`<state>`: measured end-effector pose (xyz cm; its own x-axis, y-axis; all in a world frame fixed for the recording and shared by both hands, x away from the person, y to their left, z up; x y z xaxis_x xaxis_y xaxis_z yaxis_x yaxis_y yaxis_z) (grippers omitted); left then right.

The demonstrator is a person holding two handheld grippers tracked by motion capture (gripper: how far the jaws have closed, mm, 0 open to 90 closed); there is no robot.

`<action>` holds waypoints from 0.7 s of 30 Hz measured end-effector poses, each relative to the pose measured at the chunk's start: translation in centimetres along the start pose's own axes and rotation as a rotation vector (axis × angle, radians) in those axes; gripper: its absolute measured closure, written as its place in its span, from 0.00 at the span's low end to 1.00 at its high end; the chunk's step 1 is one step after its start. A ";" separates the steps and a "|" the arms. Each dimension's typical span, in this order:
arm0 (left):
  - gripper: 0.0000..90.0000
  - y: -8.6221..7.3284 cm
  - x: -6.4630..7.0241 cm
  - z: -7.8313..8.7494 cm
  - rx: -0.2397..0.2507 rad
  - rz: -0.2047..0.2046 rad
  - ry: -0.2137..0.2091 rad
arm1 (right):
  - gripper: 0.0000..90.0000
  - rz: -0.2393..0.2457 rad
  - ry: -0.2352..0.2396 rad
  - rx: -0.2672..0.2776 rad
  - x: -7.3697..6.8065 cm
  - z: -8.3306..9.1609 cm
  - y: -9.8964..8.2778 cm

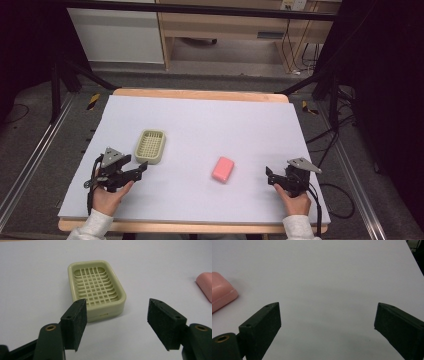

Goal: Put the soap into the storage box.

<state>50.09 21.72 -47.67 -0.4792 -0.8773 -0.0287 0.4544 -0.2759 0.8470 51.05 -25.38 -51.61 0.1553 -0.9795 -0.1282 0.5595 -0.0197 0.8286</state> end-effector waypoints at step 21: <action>0.32 2.8 2.5 -0.7 0.003 -0.053 -0.052 | 0.09 -0.011 0.010 -0.005 -0.2 -0.1 -0.1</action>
<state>50.74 18.46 -45.74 -0.5406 -0.8400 -0.0461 0.4255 -0.3203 0.8464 51.04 -25.13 -51.70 0.1572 -0.9772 -0.1430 0.5656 -0.0296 0.8242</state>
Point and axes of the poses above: each handheld gripper's, and its own axes: z roughly backward along the jaws, y roughly out of its top, x roughly to its right, the point moved 8 cm from there along -z, roughly forward along the jaws, and after that the axes turned 7 degrees about -z, right-handed, at the moved point
